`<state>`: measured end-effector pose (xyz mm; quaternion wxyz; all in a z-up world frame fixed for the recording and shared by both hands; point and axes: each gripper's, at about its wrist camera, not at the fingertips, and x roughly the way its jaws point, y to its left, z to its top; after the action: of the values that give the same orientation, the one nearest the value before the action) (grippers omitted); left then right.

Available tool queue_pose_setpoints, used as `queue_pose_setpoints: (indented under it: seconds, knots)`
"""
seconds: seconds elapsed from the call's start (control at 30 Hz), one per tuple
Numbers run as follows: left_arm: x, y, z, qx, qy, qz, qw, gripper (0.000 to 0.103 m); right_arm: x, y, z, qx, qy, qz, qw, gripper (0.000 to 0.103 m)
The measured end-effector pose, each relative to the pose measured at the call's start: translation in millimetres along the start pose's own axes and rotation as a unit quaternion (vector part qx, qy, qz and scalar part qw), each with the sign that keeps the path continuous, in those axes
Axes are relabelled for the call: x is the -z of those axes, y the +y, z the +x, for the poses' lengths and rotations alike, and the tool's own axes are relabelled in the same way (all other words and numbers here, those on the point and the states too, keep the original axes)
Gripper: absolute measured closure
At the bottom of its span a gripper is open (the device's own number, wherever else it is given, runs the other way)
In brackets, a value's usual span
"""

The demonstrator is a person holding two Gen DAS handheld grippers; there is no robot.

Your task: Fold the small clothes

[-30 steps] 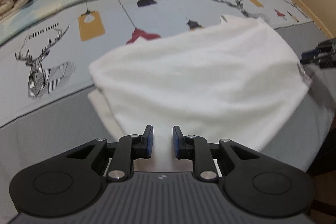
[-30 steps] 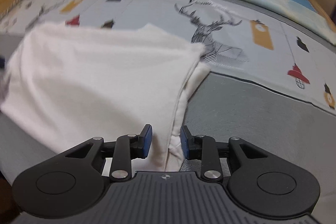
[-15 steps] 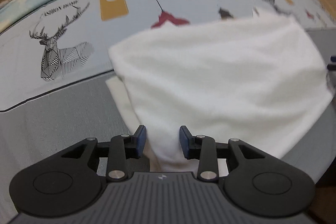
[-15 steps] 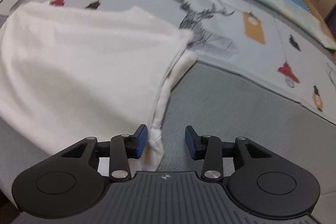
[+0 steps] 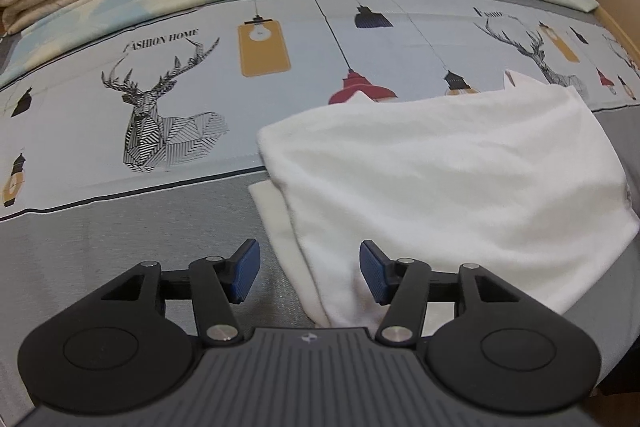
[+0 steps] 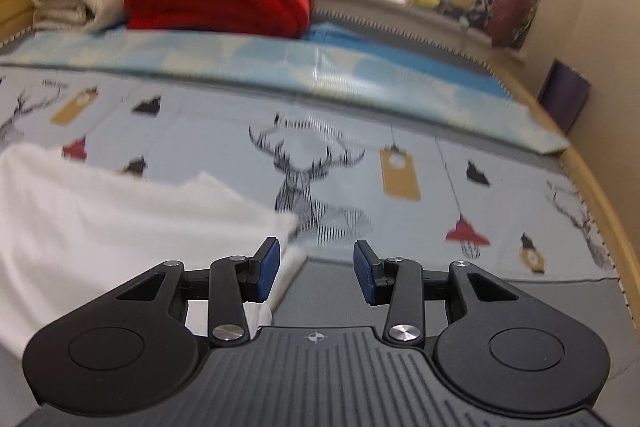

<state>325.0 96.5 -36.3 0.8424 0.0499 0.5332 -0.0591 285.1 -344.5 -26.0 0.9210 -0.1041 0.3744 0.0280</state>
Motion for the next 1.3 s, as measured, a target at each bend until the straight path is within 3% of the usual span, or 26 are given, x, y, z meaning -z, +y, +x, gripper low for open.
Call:
queue_pose_setpoints:
  seconds: [0.33,0.53,0.6,0.67,0.83,1.0,1.17,1.3]
  knots:
    - [1,11,-3,-0.003,0.000,-0.010,0.9999,0.042,-18,31,-2,-0.006,-0.021,-0.014,1.000,0.060]
    - [3,15,-2,-0.007,0.005,-0.015,0.9999,0.042,-18,99,-7,-0.056,-0.029,-0.086,0.994,0.064]
    - [4,17,-1,-0.009,0.007,-0.016,0.9998,0.042,-17,123,-10,-0.085,-0.032,-0.091,0.992,0.076]
    - [4,19,0,-0.011,0.009,-0.017,0.9997,0.042,-15,145,-14,-0.118,-0.029,-0.083,0.989,0.079]
    - [4,24,0,-0.015,0.013,-0.026,0.9995,0.042,-8,196,-17,-0.156,-0.015,-0.037,0.987,0.080]
    - [5,31,-1,-0.022,0.019,-0.038,0.9989,0.042,7,244,-7,-0.139,0.022,-0.003,0.990,0.080]
    - [3,39,-2,-0.021,0.019,-0.053,0.9982,0.042,24,294,-6,-0.156,0.037,-0.050,0.986,0.080]
    - [1,44,-4,-0.019,0.016,-0.060,0.9979,0.042,33,329,-11,-0.221,0.042,-0.104,0.969,0.077]
